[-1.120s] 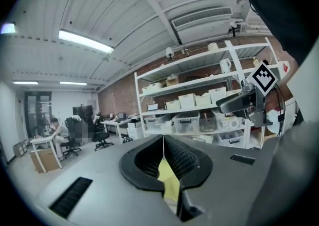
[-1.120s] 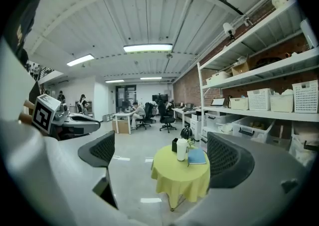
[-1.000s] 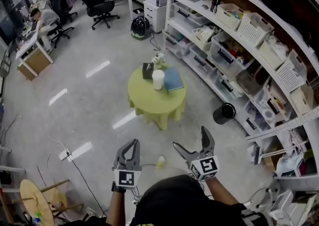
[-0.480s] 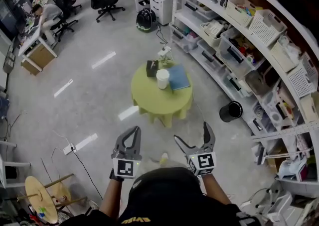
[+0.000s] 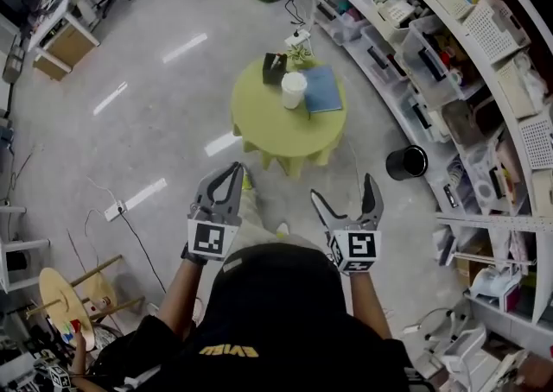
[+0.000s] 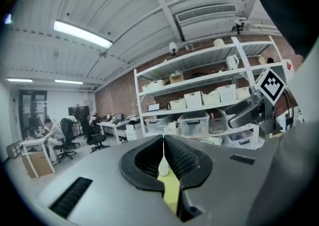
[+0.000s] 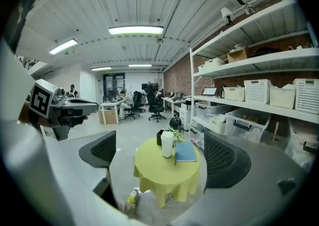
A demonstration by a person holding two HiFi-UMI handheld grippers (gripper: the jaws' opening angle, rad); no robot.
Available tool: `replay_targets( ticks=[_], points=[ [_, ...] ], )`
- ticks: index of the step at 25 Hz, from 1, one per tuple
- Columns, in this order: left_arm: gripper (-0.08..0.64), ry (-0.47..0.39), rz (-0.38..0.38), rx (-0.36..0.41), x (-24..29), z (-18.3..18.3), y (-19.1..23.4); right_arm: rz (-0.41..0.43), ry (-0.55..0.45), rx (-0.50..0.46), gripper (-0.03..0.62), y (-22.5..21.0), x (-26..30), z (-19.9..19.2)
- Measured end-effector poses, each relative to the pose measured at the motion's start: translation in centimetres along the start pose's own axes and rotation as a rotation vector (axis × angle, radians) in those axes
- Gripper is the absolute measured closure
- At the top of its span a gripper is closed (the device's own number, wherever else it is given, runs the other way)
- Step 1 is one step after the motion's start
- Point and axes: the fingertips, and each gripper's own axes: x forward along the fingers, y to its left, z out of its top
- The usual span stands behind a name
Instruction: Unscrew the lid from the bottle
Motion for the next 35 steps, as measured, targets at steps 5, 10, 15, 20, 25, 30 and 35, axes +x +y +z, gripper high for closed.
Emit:
replay_targets(
  ticks=[5, 10, 15, 20, 25, 30, 35],
  points=[
    [0.54, -0.026, -0.011, -0.033, 3.9, -0.5, 3.1, 0.012, 0.003, 0.112, 0.061, 0.5, 4.2, 1.8],
    [0.538, -0.071, -0.002, -0.095, 9.1, -0.5, 8.7, 0.027, 0.047, 0.058, 0.067, 1.0, 11.0, 4.3],
    [0.532, -0.046, -0.087, -0.07, 14.4, -2.6, 13.3, -0.006, 0.098, 0.088, 0.084, 0.8, 17.5, 6.5],
    [0.52, 0.011, -0.206, -0.062, 19.3, -5.7, 16.4, -0.055, 0.203, 0.086, 0.087, 1.1, 24.6, 6.7],
    [0.502, 0.094, -0.335, -0.097, 22.4, -9.3, 15.8, -0.063, 0.317, 0.078, 0.092, 0.4, 29.4, 4.6],
    [0.494, 0.17, -0.392, -0.153, 25.6, -12.6, 15.5, -0.017, 0.4, 0.103, 0.097, -0.6, 33.8, 2.2],
    [0.381, 0.195, -0.431, -0.16, 29.6, -15.9, 12.8, 0.145, 0.489, -0.019, 0.104, -1.1, 38.6, -2.1]
  ],
)
